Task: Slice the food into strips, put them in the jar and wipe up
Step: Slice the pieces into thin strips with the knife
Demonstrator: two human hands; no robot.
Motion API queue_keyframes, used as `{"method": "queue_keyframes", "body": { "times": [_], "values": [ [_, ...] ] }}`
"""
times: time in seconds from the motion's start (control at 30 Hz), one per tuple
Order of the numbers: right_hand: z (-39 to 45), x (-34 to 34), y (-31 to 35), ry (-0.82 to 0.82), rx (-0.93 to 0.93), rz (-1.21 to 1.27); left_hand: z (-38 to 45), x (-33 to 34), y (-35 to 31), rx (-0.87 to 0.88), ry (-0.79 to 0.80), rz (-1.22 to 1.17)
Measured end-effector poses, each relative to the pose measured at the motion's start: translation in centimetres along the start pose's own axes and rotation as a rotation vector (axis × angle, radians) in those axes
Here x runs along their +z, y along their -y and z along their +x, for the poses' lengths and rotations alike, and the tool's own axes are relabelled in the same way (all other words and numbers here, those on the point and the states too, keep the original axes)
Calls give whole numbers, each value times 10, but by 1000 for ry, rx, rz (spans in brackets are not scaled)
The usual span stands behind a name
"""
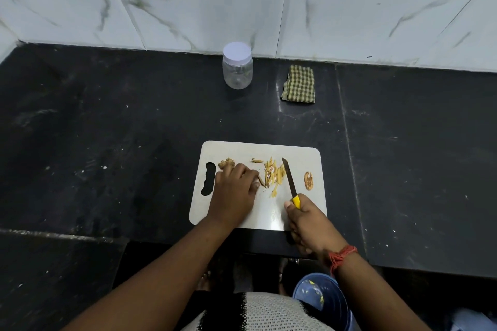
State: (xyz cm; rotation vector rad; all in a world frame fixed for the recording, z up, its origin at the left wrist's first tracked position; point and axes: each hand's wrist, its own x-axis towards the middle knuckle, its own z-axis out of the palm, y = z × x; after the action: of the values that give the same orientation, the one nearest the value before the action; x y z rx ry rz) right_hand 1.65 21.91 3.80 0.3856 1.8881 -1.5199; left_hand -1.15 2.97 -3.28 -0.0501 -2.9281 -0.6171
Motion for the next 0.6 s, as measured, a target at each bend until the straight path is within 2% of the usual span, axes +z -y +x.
{"method": "queue_keyframes", "body": {
  "times": [0.3, 0.43, 0.6],
  "values": [
    [2, 3, 7, 13, -41, -87, 10, -4, -9, -70, 24, 0],
    [1, 4, 9, 13, -41, -78, 17, -4, -9, -43, 58, 6],
    [-3, 0, 10, 4, -51, -69, 23, -7, -6, -37, 7, 79]
  ]
}}
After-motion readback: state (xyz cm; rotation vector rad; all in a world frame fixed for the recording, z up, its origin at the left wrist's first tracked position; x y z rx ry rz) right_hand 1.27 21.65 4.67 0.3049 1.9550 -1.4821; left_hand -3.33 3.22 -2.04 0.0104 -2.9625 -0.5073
